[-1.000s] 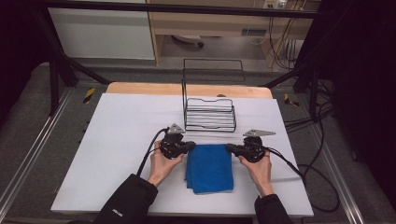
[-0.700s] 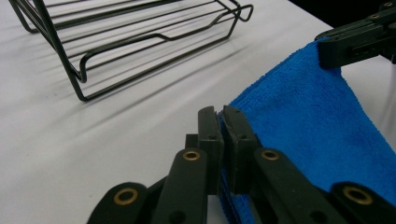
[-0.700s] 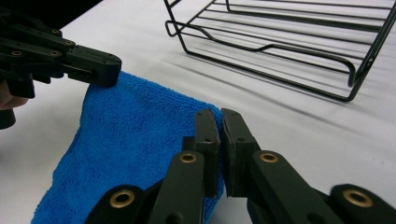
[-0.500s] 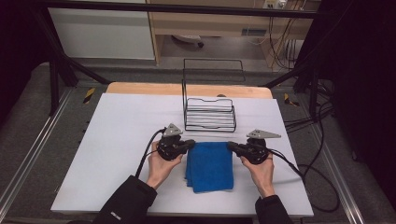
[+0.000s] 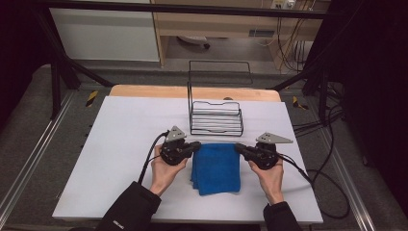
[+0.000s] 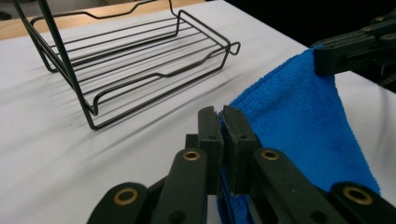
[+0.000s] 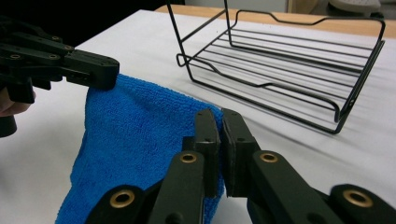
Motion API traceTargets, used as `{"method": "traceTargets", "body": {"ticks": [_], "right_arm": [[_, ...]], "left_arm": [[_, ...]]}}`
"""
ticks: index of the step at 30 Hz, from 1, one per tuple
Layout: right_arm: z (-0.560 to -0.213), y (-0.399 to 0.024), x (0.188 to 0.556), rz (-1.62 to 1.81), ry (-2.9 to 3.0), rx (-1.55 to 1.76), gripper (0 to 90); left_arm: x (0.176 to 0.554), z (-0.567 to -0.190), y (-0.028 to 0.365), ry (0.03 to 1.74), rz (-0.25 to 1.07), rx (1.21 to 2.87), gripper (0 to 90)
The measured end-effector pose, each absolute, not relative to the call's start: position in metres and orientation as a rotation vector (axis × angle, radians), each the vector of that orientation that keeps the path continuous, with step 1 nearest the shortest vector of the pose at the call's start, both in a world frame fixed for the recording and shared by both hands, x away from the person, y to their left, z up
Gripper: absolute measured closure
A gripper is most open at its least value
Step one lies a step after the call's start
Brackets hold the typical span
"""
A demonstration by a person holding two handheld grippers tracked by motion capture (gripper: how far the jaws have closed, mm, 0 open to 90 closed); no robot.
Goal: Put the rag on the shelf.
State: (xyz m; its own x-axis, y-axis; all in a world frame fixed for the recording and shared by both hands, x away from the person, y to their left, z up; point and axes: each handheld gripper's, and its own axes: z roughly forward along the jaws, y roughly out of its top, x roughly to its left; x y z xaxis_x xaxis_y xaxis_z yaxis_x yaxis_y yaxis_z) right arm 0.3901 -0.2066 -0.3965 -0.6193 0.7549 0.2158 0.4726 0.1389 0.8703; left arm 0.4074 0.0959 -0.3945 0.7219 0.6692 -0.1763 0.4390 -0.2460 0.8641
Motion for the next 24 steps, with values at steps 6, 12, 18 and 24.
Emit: {"method": "traceTargets", "body": {"ticks": [6, 12, 18, 24], "right_arm": [[-0.391, -0.207, 0.387, 1.487, 2.112, 1.175, 86.7], [-0.385, -0.208, 0.384, 1.5, 2.089, 1.152, 86.7], [-0.379, -0.209, 0.382, 1.51, 2.063, 1.131, 86.8], [-0.373, -0.211, 0.379, 1.521, 2.033, 1.109, 86.9]], "left_arm": [[0.403, -0.388, 0.096, 0.835, 0.303, 1.869, 86.4], [0.401, -0.382, 0.096, 0.816, 0.32, 1.85, 86.4], [0.398, -0.375, 0.096, 0.798, 0.327, 1.827, 86.4], [0.396, -0.367, 0.096, 0.777, 0.336, 1.807, 86.4]]}}
